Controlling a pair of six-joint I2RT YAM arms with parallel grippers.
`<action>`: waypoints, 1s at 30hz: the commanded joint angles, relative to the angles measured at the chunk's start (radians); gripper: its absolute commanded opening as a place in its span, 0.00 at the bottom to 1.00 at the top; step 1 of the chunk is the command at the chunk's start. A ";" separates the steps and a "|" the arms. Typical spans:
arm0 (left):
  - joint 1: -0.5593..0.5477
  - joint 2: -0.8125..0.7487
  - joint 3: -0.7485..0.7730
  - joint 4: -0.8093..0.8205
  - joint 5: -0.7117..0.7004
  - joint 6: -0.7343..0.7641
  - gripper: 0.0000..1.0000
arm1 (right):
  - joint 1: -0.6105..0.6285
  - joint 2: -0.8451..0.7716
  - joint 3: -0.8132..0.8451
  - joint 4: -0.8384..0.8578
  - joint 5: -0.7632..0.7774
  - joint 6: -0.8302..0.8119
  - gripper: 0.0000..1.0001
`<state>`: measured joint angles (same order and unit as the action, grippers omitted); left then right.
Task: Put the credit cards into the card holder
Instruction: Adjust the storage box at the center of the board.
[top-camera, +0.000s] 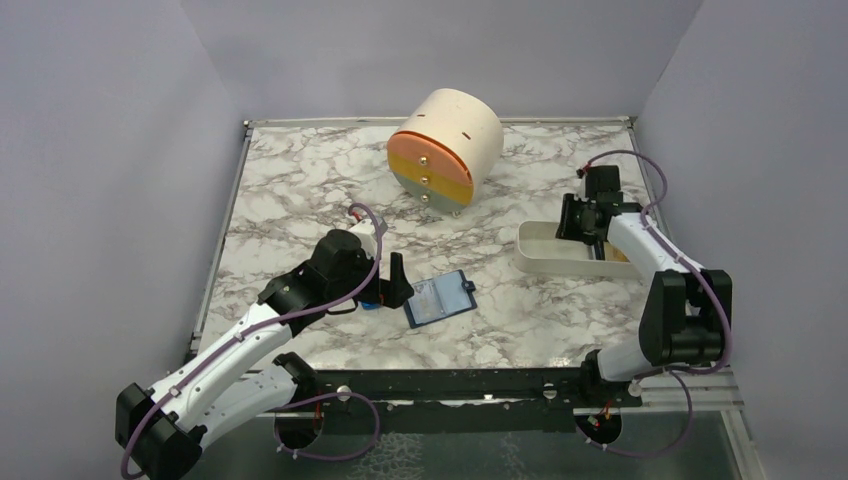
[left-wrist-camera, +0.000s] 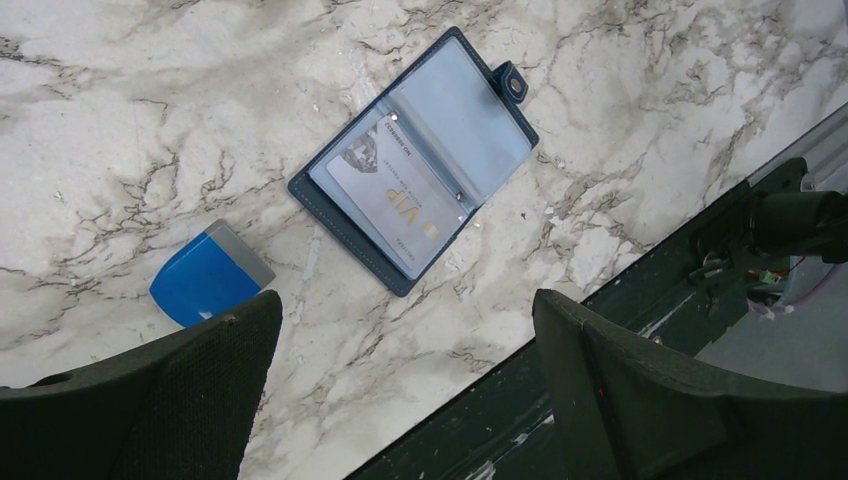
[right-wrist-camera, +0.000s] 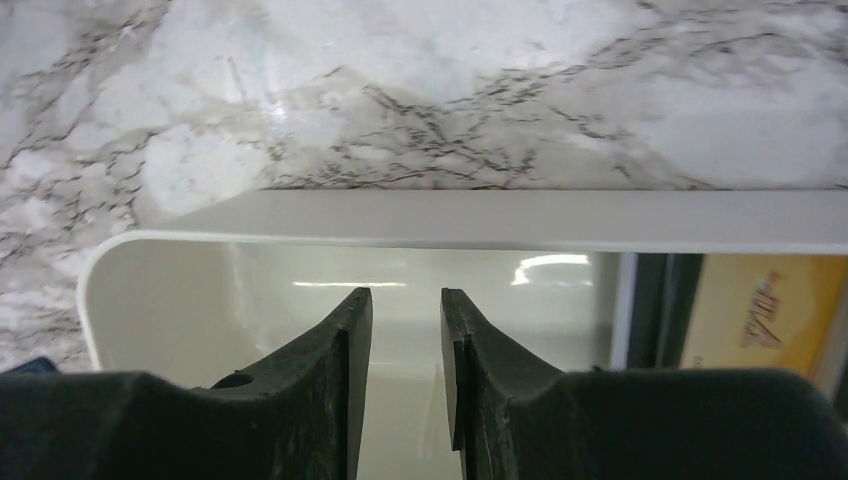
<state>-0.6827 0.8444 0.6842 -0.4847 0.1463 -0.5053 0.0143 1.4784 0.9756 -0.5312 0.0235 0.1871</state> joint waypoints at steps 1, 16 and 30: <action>-0.003 -0.002 0.027 -0.002 -0.026 0.004 0.99 | 0.039 -0.015 -0.041 0.122 -0.236 0.012 0.33; -0.003 -0.047 0.022 -0.006 -0.092 -0.008 0.99 | 0.318 -0.058 -0.063 0.032 -0.302 -0.069 0.31; -0.006 -0.047 0.028 -0.014 -0.088 -0.006 0.99 | 0.322 -0.068 0.156 -0.177 0.268 -0.032 0.62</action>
<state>-0.6827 0.8124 0.6842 -0.4988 0.0696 -0.5068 0.3344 1.3773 1.0447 -0.6338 0.0021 0.1287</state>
